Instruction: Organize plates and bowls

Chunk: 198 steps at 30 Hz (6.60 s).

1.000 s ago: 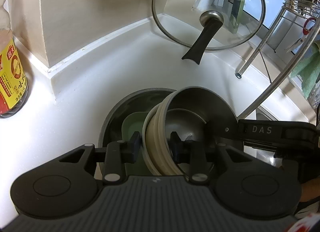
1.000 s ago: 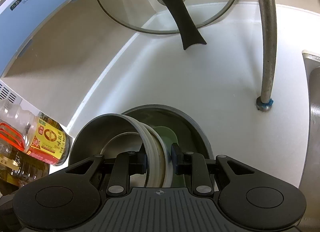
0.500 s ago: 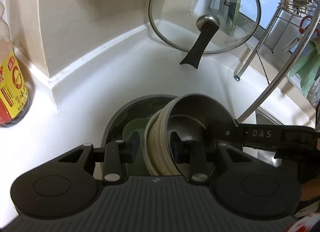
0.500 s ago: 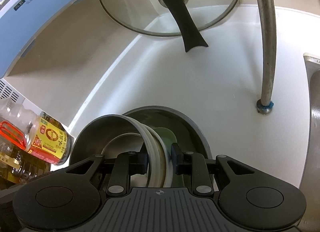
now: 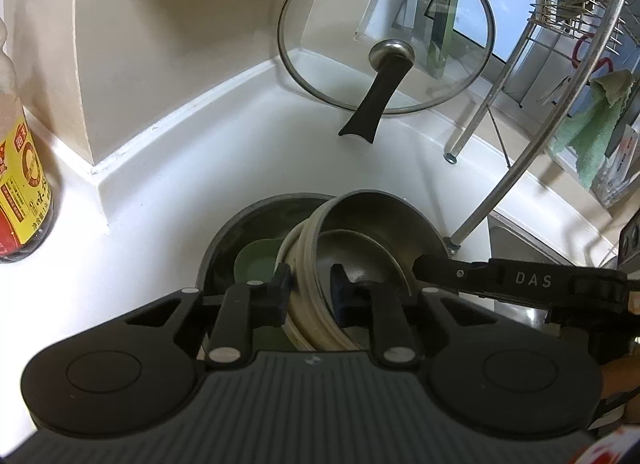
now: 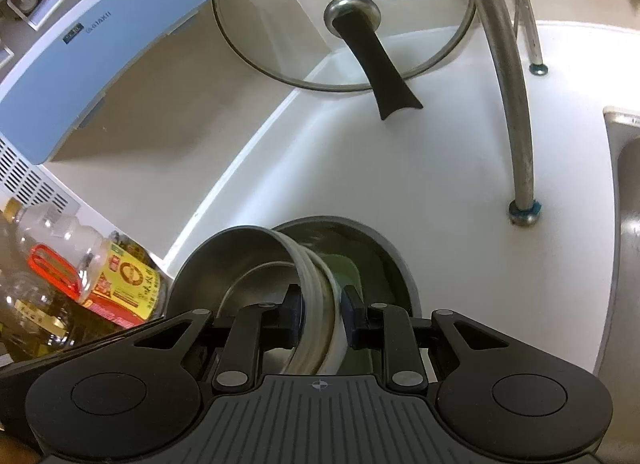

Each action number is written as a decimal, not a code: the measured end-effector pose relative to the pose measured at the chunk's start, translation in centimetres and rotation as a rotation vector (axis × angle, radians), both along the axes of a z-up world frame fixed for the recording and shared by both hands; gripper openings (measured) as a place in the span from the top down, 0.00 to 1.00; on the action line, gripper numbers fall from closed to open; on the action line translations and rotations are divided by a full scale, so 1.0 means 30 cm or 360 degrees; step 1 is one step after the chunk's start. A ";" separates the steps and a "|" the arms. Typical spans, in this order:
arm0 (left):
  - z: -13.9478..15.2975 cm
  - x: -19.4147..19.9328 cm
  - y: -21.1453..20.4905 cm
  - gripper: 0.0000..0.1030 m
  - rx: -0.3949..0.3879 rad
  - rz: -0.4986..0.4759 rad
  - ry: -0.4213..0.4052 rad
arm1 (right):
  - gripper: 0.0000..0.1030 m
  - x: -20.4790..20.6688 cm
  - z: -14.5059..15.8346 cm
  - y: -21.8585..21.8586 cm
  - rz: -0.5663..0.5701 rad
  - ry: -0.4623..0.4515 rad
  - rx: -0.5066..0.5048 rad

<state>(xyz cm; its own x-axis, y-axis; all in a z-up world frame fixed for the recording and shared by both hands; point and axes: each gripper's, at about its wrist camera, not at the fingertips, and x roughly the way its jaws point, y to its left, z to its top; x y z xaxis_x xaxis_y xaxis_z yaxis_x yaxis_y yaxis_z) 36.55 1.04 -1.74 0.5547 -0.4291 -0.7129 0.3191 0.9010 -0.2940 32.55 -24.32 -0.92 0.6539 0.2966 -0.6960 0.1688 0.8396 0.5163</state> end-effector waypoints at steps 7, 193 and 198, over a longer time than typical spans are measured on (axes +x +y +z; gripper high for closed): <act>-0.004 0.021 0.023 0.84 -0.0090 0.0000 0.0057 | 0.81 -0.004 0.010 -0.001 -0.0028 0.0008 -0.0011; 0.055 -1.005 -0.020 0.75 0.0219 0.0216 -0.0149 | 0.49 -0.883 0.116 0.182 0.0414 -0.0151 -0.0419; 0.055 -1.004 -0.021 0.75 0.0220 0.0217 -0.0152 | 0.49 -0.881 0.116 0.182 0.0412 -0.0152 -0.0420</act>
<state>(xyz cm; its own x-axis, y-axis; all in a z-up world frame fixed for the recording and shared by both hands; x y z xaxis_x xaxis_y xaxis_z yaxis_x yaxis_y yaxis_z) 6.44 0.41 -0.09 0.6687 -0.2469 -0.7014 0.2118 0.9674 -0.1387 6.11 -18.85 2.57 0.6462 0.2793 -0.7103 -0.1050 0.9543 0.2798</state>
